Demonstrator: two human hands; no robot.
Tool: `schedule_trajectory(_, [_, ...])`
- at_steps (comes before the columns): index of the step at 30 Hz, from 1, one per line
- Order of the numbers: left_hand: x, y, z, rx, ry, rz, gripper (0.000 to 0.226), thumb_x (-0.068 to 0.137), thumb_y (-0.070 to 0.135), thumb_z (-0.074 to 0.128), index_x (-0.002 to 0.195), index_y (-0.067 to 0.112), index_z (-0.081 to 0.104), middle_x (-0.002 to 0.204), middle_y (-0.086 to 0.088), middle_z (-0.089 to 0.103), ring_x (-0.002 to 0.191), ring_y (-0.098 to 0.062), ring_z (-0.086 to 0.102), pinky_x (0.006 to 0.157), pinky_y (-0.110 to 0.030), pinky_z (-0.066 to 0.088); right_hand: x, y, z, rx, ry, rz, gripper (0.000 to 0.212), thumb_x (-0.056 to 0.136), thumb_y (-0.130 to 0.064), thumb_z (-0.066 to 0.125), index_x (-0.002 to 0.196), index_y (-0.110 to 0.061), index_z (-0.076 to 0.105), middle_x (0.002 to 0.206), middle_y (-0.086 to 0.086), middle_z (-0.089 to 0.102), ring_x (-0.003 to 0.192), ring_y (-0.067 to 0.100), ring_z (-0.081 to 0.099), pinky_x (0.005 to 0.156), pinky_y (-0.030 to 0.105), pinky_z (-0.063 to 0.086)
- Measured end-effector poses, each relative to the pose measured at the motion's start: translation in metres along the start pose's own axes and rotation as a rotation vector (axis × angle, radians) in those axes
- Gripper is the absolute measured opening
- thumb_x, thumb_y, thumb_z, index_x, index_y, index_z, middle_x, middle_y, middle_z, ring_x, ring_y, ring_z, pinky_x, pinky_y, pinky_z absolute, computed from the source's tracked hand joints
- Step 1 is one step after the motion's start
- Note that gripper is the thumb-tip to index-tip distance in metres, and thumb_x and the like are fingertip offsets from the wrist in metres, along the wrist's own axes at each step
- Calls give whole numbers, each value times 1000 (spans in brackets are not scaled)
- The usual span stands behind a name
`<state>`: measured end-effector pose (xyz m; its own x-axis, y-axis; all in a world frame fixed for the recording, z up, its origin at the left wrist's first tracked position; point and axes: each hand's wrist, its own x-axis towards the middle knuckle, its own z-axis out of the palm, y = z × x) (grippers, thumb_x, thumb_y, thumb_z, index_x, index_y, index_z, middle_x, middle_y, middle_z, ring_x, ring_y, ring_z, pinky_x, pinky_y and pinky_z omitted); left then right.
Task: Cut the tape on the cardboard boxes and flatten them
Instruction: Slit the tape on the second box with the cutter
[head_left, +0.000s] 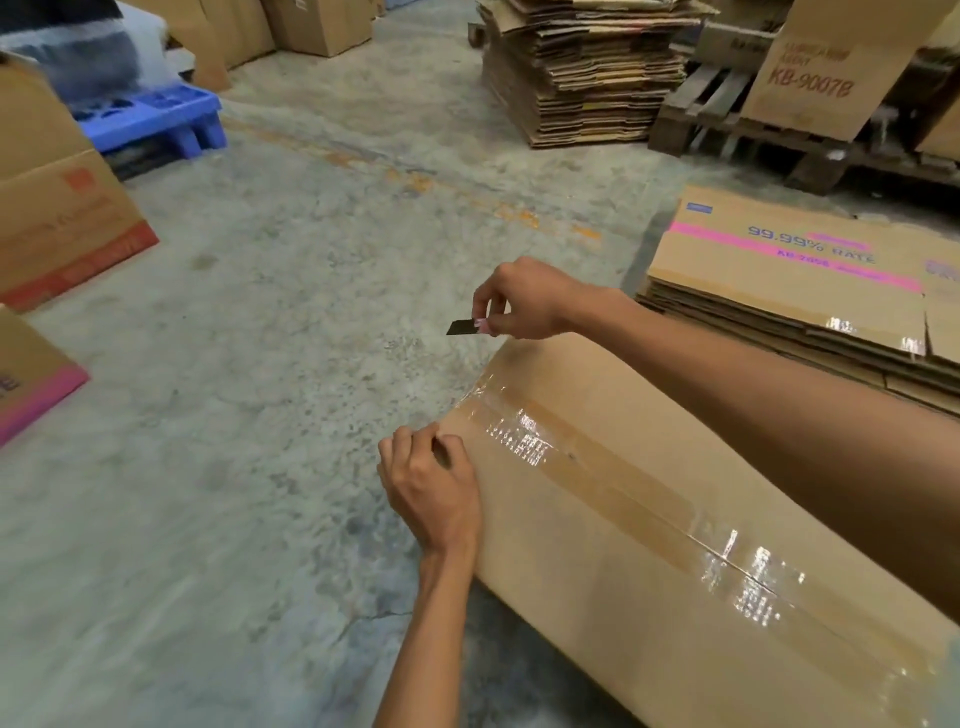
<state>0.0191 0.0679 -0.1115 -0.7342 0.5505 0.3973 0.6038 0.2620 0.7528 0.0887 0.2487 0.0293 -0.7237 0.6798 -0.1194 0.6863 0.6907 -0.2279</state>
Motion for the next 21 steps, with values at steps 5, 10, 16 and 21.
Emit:
schedule_trajectory(5, [-3,-6,-9,-58,43,10,12,84,2,64,90,1,74,81,-6,63,86,-23,53,76,-38,47,13,-21,5,-21,-30,-30,13,90,-28,64,98,-27,74,81,-7,72,84,16,62,73,34,52])
schedule_trajectory(10, [-5,-12,-18,-61,60,-7,6,82,5,66,88,6,67,87,-5,58,91,-22,50,82,-25,35,19,-42,15,-96,-78,-68,15,91,-29,58,99,-32,70,89,-7,58,90,18,56,71,30,41])
schedule_trajectory(16, [-3,-12,-20,-86,7,-86,12,86,20,63,87,13,53,92,0,50,93,-11,38,86,-23,29,16,-54,28,-182,-100,-128,15,86,-40,59,91,-34,71,85,-8,62,85,15,52,79,32,29])
schedule_trajectory(21, [1,-11,-16,-60,-34,-133,17,90,33,48,85,17,45,91,4,45,92,-14,38,86,-27,27,12,-61,29,-204,-128,-197,17,85,-43,63,92,-31,74,84,-10,63,86,13,55,78,31,28])
